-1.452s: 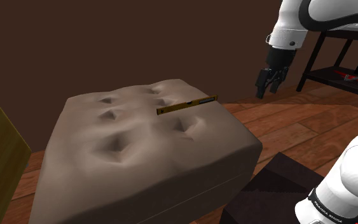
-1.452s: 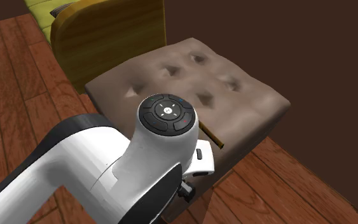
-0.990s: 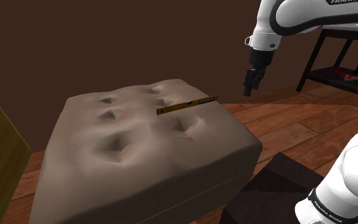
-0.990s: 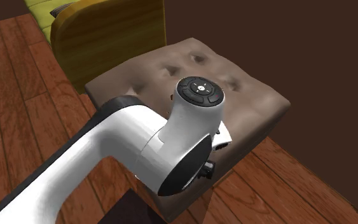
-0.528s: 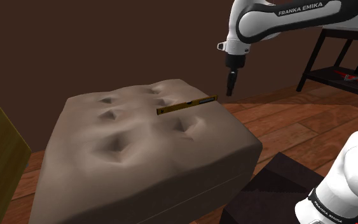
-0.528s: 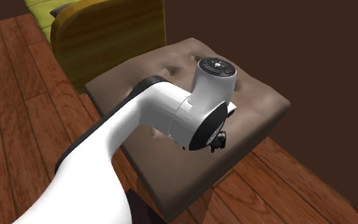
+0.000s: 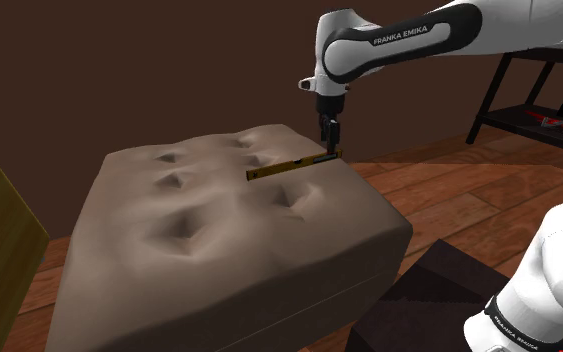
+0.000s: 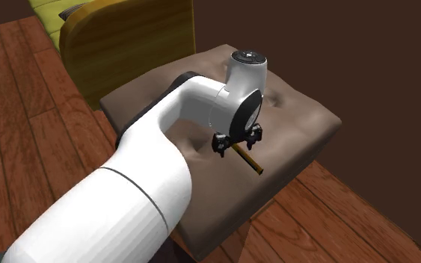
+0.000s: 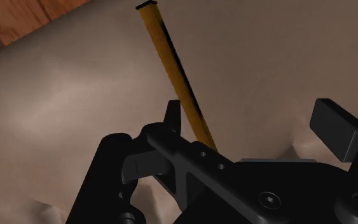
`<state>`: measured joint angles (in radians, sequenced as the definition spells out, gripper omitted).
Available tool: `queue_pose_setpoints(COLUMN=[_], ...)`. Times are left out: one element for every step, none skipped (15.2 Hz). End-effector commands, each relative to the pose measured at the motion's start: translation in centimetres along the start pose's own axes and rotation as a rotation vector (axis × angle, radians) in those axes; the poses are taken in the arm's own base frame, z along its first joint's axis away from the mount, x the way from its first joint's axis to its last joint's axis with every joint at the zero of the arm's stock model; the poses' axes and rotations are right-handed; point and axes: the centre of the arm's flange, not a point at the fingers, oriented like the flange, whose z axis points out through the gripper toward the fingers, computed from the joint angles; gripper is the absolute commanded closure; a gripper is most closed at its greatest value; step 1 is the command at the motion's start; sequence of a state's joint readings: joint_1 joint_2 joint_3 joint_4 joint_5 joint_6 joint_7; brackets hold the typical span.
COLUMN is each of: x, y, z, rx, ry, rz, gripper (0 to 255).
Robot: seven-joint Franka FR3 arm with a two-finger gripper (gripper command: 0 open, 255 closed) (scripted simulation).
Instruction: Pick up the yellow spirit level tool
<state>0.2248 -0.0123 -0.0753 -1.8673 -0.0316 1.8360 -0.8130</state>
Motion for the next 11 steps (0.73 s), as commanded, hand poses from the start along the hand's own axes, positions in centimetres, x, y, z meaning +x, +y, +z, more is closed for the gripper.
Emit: queue_pose_setpoints(x=[2.8,4.1,5.4,6.7,8.0,9.3,9.5,9.6,9.6,9.6,9.6], y=[0.7,0.8,0.9,0.9,0.8,0.6,0.6,0.6,0.6,0.6,0.6], z=[0.8,1.2,1.5,1.9,2.3,2.6,2.7,3.2,3.7,4.3,4.8], rx=[-0.008,-0.012,-0.016,-0.02,-0.024,-0.028,-0.028,-0.028,-0.028,-0.028,-0.028], ry=[-0.007,-0.01,-0.013,-0.017,-0.02,-0.023,-0.024,-0.024,-0.024,-0.024,-0.024], rz=[-0.108,-0.159,-0.21,-0.261,-0.312,-0.363,-0.372,-0.372,-0.372,-0.372,-0.372], gripper=[0,0,0,0,0,0,0,0,0,0,0])
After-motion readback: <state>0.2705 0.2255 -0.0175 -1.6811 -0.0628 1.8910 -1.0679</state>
